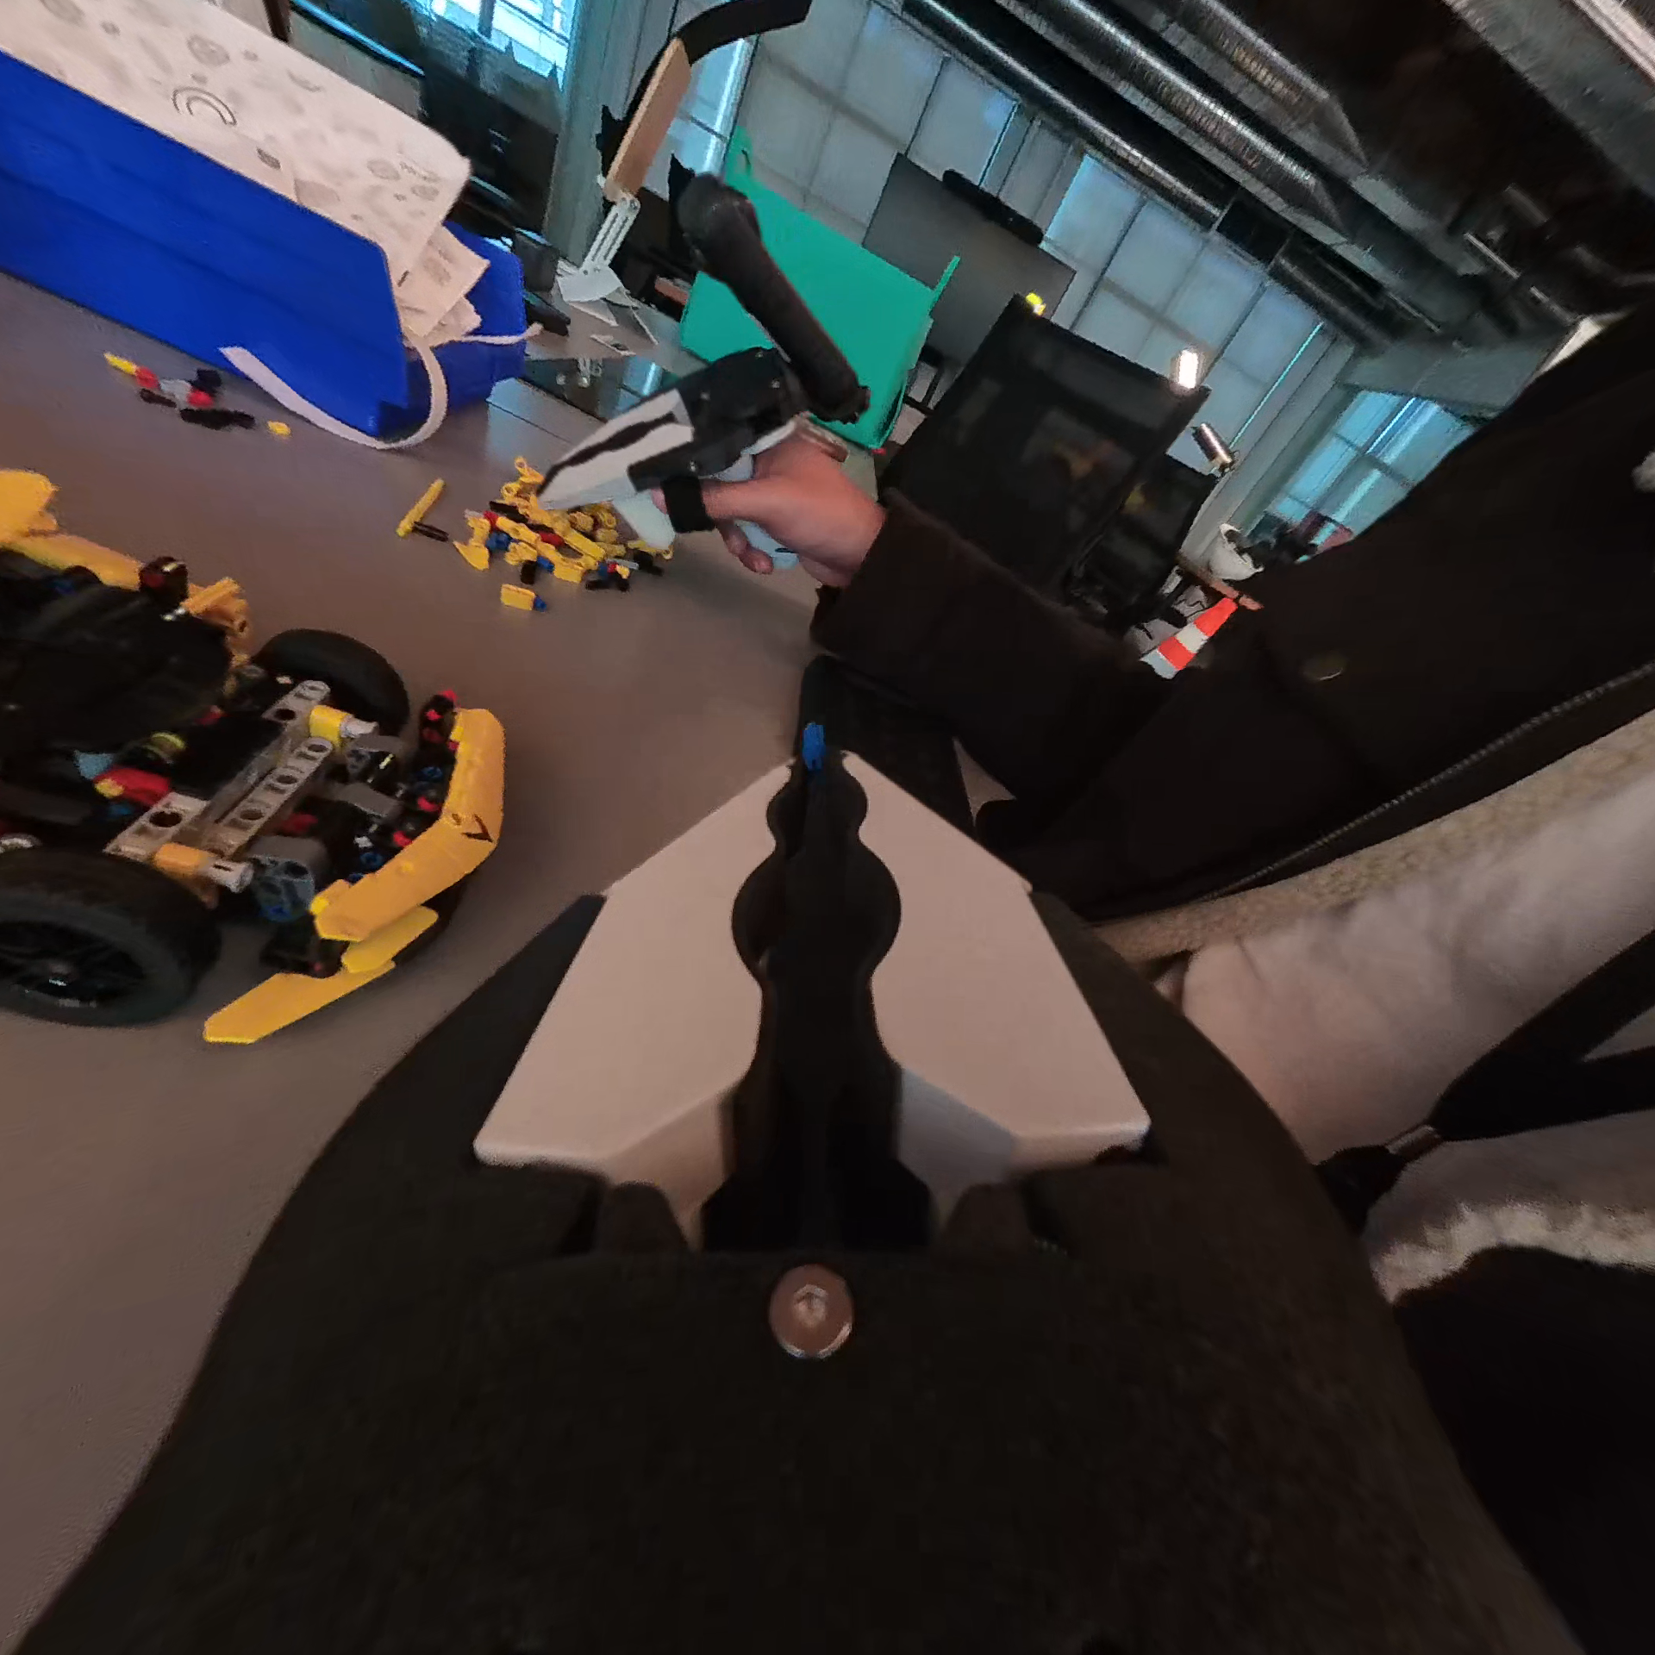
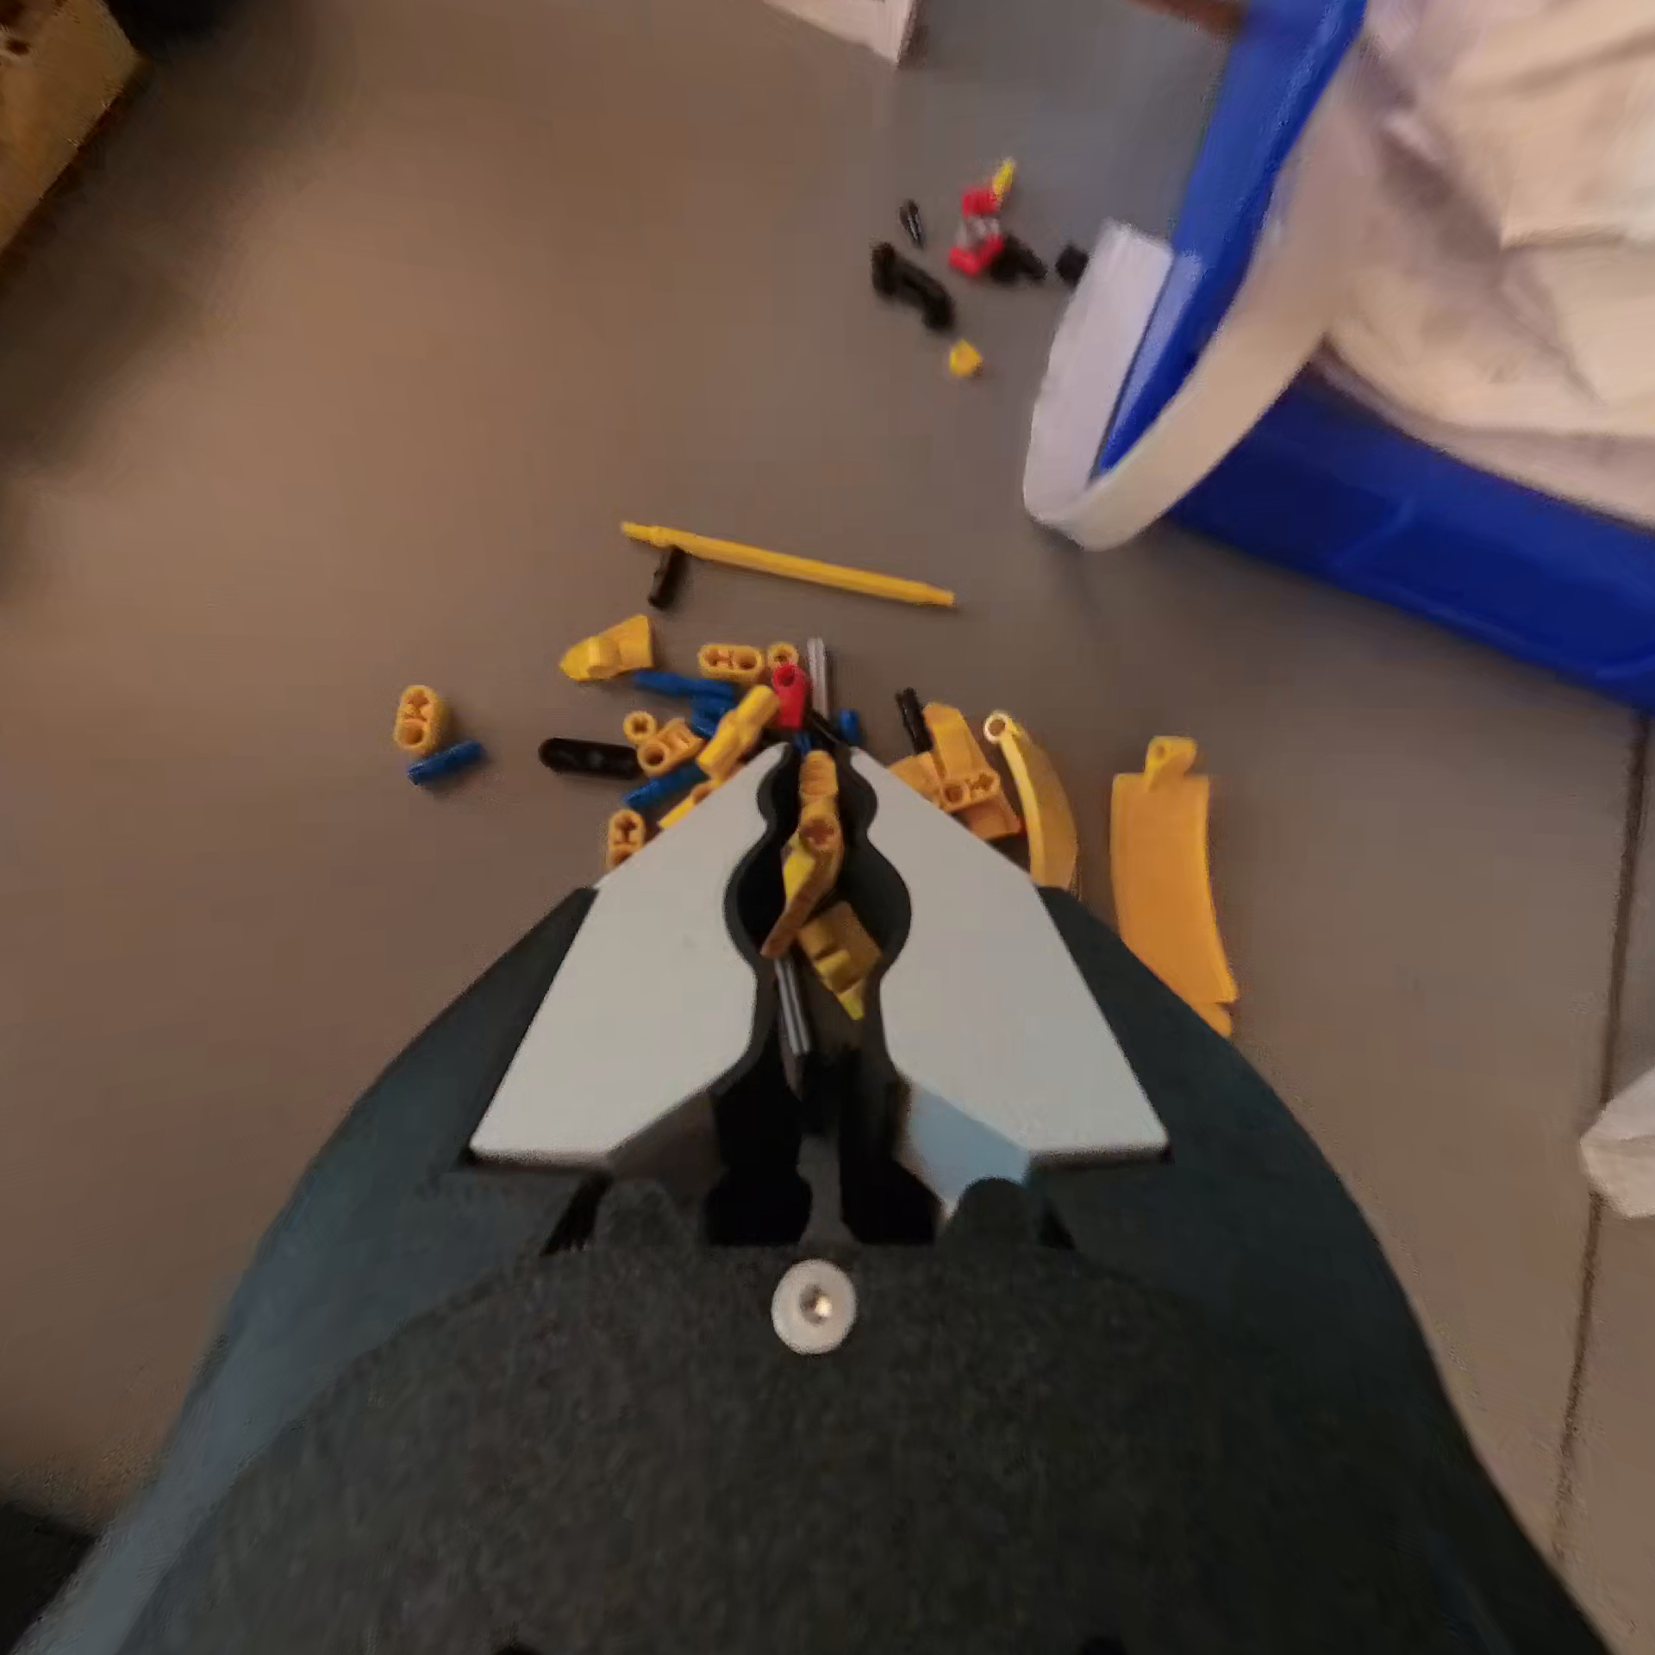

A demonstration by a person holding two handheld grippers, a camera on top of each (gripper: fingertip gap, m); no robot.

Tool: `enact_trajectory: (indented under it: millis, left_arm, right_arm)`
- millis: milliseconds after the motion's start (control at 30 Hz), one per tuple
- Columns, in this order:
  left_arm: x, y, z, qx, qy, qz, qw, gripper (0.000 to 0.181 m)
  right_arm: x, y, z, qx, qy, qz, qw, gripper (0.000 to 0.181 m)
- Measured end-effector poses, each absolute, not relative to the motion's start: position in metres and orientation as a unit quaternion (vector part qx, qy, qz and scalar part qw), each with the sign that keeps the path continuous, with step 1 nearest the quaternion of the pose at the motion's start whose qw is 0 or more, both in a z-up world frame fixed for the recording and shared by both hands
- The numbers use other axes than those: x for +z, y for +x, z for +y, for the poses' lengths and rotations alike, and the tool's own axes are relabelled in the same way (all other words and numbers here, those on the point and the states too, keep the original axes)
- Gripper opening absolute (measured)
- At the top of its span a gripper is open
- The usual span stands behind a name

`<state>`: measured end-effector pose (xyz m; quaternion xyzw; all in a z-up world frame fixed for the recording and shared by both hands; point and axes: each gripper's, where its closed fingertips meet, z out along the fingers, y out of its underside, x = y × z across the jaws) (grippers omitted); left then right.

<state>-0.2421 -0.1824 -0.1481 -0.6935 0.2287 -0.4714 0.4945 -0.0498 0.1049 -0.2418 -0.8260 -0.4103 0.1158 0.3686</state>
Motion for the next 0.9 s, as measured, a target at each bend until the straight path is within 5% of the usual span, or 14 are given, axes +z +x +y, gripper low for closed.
enact_trajectory:
  millis: [300, 533, 900]
  left_arm:
    - [-0.150, -0.238, -0.185, -0.464, -0.697, 0.241, 0.490, 0.003]
    - [-0.153, -0.243, -0.166, -0.468, -0.716, 0.197, 0.480, 0.003]
    - [-0.193, -0.144, 0.003, -0.242, -0.865, 0.316, 0.306, 0.004]
  right_arm:
    - [-0.187, -0.017, 0.115, 0.217, -0.798, -0.326, 0.457, 0.028]
    - [-0.087, -0.014, 0.046, 0.464, -0.692, -0.133, 0.538, 0.016]
    - [-0.099, -0.049, -0.013, 0.526, -0.596, -0.117, 0.595, 0.011]
